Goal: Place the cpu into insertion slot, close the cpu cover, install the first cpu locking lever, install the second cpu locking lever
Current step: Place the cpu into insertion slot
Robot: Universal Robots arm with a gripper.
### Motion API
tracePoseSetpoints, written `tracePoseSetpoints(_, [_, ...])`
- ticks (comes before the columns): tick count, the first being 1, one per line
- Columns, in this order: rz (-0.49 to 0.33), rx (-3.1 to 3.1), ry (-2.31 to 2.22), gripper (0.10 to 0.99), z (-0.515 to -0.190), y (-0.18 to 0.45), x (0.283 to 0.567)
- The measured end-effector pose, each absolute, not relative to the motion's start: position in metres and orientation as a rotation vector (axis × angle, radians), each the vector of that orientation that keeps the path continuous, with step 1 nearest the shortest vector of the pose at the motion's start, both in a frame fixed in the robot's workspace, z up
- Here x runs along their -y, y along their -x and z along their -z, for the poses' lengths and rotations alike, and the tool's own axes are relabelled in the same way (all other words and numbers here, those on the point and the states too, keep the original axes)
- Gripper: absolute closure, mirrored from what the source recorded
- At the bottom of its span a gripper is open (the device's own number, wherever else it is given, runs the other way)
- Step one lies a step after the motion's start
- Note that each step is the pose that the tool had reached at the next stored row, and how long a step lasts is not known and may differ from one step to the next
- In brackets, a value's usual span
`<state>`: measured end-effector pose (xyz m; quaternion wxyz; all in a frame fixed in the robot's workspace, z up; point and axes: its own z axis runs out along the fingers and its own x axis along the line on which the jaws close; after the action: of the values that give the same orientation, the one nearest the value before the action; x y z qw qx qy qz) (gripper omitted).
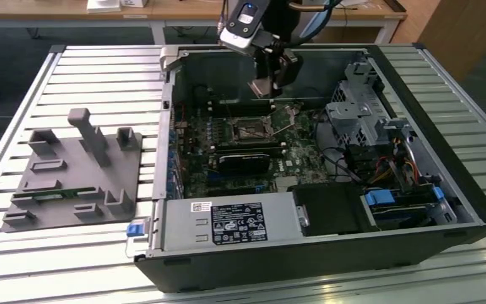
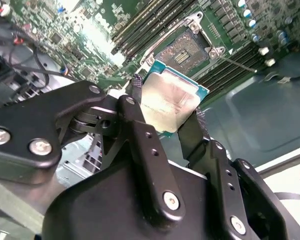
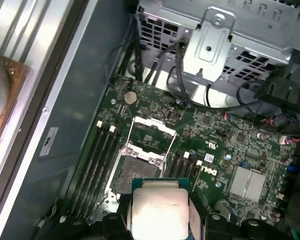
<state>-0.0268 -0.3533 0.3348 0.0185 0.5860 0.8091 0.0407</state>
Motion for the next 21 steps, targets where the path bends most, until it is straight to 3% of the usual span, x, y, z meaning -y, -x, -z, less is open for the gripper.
tracePoseSetpoints(21, [-0.116, -2.251, -2.119, 0.549, -0.313, 0.031, 0.348])
